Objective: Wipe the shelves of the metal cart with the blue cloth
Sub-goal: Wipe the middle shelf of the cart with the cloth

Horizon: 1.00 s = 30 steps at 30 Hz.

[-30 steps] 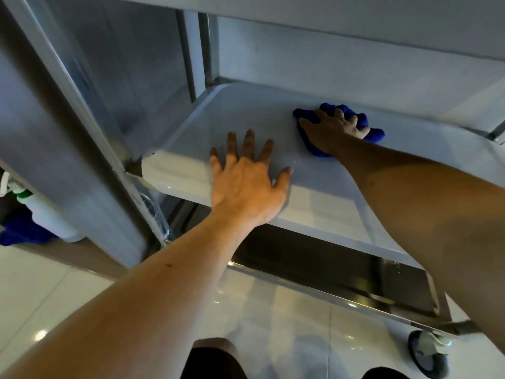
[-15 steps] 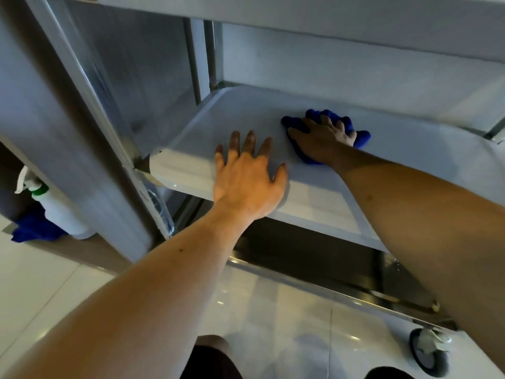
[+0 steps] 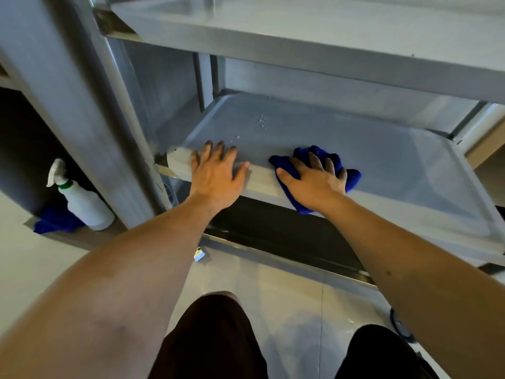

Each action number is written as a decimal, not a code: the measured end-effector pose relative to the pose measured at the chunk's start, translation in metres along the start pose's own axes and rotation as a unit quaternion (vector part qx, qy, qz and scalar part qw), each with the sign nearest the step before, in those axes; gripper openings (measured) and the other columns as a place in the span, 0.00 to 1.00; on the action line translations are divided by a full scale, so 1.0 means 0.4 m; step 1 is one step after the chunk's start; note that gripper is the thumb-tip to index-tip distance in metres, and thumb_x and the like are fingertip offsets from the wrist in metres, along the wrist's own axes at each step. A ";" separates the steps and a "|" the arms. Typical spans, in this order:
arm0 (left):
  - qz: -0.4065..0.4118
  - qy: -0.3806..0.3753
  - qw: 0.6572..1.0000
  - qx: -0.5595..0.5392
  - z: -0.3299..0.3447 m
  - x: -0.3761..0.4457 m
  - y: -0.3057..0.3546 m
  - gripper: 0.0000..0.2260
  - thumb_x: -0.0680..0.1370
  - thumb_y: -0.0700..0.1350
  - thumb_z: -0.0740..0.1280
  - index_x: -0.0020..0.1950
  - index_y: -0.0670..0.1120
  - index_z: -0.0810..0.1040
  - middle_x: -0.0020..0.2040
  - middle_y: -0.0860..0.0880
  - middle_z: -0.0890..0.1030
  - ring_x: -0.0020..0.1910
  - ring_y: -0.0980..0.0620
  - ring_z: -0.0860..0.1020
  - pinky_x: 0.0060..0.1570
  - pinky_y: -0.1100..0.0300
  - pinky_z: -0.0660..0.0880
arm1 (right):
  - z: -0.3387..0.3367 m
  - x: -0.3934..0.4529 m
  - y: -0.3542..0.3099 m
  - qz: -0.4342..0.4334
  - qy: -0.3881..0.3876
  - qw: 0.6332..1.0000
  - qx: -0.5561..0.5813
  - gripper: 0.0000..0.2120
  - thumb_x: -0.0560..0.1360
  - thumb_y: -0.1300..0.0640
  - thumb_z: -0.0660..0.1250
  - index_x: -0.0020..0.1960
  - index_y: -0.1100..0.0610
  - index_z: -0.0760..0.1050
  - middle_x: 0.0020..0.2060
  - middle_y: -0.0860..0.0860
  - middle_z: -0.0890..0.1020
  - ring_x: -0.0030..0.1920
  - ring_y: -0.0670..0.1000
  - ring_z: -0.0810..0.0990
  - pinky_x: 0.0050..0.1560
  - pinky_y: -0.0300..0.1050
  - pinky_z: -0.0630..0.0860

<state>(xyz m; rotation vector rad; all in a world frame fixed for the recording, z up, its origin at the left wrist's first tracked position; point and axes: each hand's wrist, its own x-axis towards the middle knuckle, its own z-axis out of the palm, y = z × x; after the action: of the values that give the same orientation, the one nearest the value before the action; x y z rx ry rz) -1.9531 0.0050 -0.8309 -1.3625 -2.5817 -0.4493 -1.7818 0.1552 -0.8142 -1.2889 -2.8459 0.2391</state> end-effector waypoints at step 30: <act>0.001 -0.113 0.992 0.054 -0.031 0.119 -0.207 0.28 0.76 0.62 0.50 0.74 0.53 0.59 0.75 0.43 0.63 0.74 0.40 0.60 0.69 0.35 0.60 | 0.041 0.177 -0.331 0.005 -0.003 1.000 0.002 0.33 0.77 0.27 0.44 0.79 0.35 0.51 0.82 0.52 0.49 0.79 0.67 0.43 0.71 0.77 0.40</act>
<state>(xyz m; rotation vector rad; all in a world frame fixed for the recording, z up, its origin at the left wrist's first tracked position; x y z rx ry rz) -2.0482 -0.0066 -0.8194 -1.4550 -2.7359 -0.1583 -1.9288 0.1198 -0.8153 -1.3035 -2.8437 0.2501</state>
